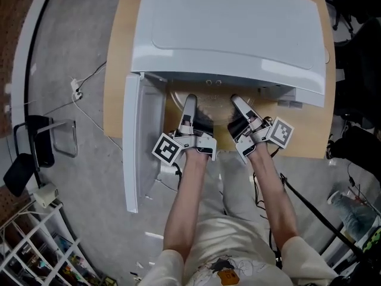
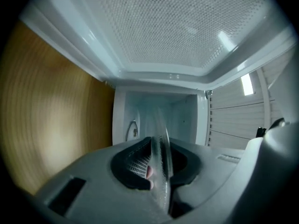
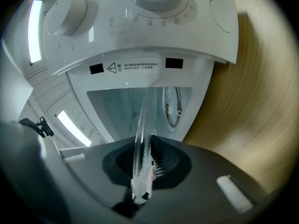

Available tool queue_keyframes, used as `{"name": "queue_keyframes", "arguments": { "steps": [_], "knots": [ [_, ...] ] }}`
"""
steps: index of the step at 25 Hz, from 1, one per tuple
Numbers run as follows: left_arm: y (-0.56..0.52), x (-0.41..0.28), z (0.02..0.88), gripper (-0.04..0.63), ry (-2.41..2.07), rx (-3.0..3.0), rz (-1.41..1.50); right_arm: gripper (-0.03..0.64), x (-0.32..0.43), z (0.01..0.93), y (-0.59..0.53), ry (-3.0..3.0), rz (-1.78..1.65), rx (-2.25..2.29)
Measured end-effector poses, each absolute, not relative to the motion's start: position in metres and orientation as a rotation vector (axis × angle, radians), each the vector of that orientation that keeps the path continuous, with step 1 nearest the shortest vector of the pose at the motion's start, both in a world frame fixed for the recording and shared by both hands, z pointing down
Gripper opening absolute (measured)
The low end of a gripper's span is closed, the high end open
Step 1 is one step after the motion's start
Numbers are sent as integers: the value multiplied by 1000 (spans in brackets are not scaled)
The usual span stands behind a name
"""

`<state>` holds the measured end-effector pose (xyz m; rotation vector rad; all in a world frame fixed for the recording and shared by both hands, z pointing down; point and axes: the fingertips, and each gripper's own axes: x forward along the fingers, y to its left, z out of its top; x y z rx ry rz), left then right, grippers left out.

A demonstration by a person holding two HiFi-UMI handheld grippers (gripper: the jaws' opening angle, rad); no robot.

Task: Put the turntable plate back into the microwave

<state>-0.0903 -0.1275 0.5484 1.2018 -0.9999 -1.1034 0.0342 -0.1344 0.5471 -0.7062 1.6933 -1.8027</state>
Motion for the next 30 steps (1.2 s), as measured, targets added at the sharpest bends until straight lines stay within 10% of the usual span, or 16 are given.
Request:
{"name": "queue_keyframes", "arguments": {
  "steps": [26,30],
  "knots": [
    [-194,-86,577,49,-957,1181,-1070,46,36,584,-189,1587,-1764,-821],
    [-196,-87,576,52,-958,1178,-1070,149,31,587,-171,1514,-1805,-772]
  ]
}}
